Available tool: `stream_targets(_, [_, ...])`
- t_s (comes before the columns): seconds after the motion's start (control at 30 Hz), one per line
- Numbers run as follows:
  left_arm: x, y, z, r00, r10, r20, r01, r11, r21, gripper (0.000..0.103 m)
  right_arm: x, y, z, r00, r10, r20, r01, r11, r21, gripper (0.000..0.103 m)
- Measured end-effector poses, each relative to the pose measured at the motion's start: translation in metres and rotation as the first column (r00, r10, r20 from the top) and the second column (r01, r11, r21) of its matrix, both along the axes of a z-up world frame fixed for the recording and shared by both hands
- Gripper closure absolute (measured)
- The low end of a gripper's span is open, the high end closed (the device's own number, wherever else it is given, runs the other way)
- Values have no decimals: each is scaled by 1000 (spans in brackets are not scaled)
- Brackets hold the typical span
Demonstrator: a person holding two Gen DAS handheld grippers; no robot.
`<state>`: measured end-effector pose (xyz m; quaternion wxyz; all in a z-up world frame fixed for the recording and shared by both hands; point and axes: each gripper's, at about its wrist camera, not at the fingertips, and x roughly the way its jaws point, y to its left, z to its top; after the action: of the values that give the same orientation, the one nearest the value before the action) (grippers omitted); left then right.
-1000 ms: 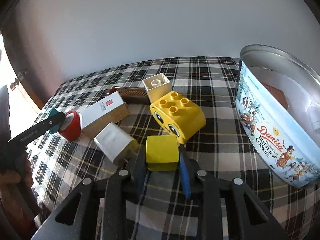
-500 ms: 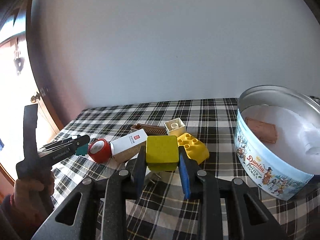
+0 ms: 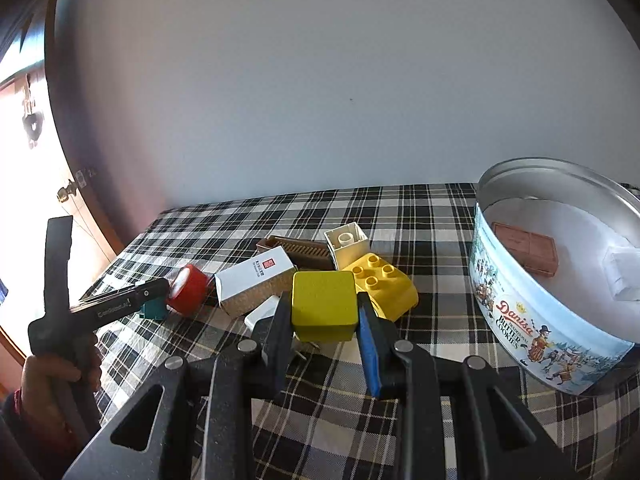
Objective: Organize rigid objects
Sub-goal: 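Lift and carry the teal block and yellow block over the tin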
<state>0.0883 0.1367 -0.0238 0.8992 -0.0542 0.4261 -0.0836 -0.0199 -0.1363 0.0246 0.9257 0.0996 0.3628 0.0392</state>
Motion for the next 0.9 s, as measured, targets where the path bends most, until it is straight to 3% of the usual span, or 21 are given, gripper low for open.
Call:
stream_targets(0.07, [4, 5, -9, 998, 0, -65, -2, 1000, -27, 66, 0, 0, 0, 1000, 3, -3, -3, 1000, 7, 71])
stream_targets(0.17, [2, 4, -8, 998, -13, -56, 12, 1000, -28, 66, -1, -1, 1, 1000, 8, -5, -8, 1000, 12, 71])
stream_targets(0.23, [2, 1, -8, 998, -25, -56, 24, 1000, -16, 73, -1, -1, 1, 1000, 8, -5, -8, 1000, 14, 71])
stream_targets(0.43, [-1, -3, -6, 998, -30, -46, 30, 1000, 0, 73, -4, -5, 4, 1000, -5, 8, 4, 1000, 20, 71])
stream_targets(0.63, [-13, -2, 12, 997, -2, 73, 2, 1000, -3, 73, -11, -12, 16, 998, -7, 63, 5, 999, 46, 71])
stream_targets(0.73, [-25, -9, 28, 986, 5, 164, -2, 1000, -14, 73, -14, -15, 22, 996, -3, 91, -1, 999, 43, 71])
stream_targets(0.9, [-39, -33, 43, 968, -26, 248, 28, 1000, -4, 73, -19, -23, 30, 992, -1, 128, -5, 999, 42, 71])
